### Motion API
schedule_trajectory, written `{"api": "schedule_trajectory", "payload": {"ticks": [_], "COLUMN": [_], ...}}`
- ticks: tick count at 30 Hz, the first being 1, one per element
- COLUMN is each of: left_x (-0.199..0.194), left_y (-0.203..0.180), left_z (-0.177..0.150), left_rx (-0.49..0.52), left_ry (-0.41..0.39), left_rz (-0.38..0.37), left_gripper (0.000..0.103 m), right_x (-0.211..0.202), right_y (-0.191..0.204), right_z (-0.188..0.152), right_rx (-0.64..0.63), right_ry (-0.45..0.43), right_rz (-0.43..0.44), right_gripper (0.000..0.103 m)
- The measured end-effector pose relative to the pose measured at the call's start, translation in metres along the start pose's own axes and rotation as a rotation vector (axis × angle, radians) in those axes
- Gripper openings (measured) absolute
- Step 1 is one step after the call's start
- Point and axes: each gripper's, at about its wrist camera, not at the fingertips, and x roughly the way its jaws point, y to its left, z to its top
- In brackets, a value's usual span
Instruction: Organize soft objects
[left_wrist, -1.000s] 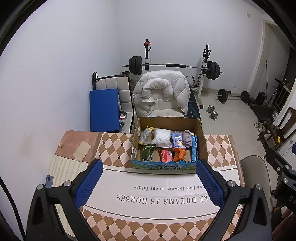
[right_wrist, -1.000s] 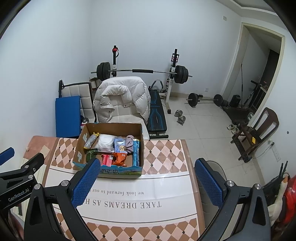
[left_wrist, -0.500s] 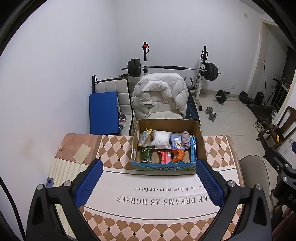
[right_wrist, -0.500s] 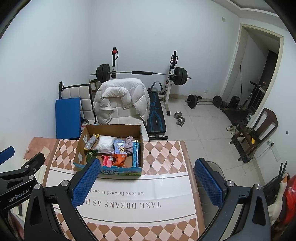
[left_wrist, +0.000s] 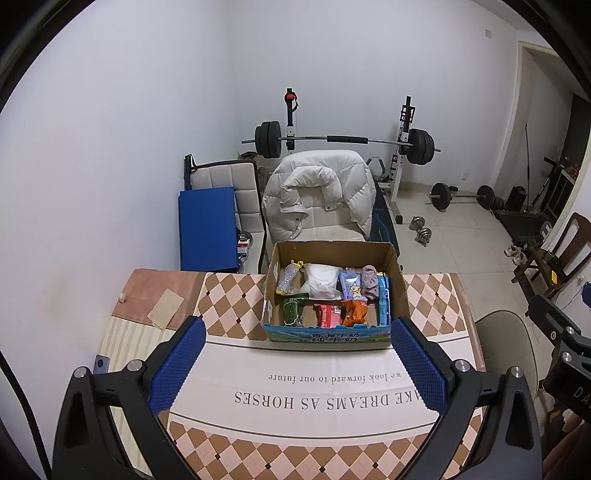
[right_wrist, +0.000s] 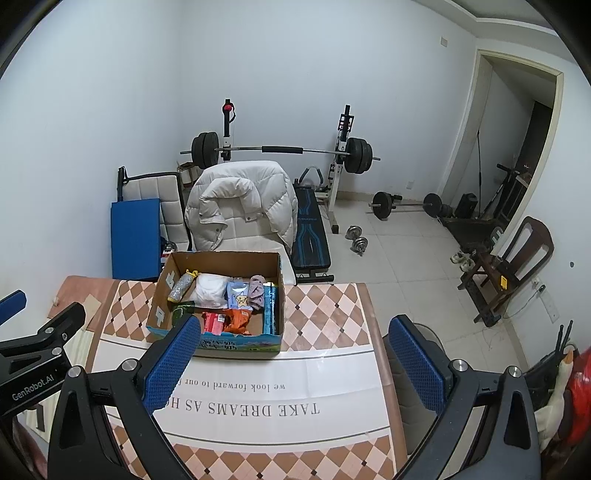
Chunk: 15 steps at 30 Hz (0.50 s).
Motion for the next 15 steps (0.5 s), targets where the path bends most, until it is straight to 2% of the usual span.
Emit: {"api": "schedule_trajectory", "payload": {"ticks": [15], "left_x": [-0.0006], "left_y": [-0.0002], "left_z": [-0.0016], "left_rx": [0.002], "left_ry": [0.0], "left_rz": [-0.001], "left_gripper": [0.103], "right_x": [-0.0035], "right_y": [-0.0001], "right_z": [0.0003], "right_rx": [0.006], "right_ry": [0.002], "right_rz": [0.001], "right_gripper": [0.103]}}
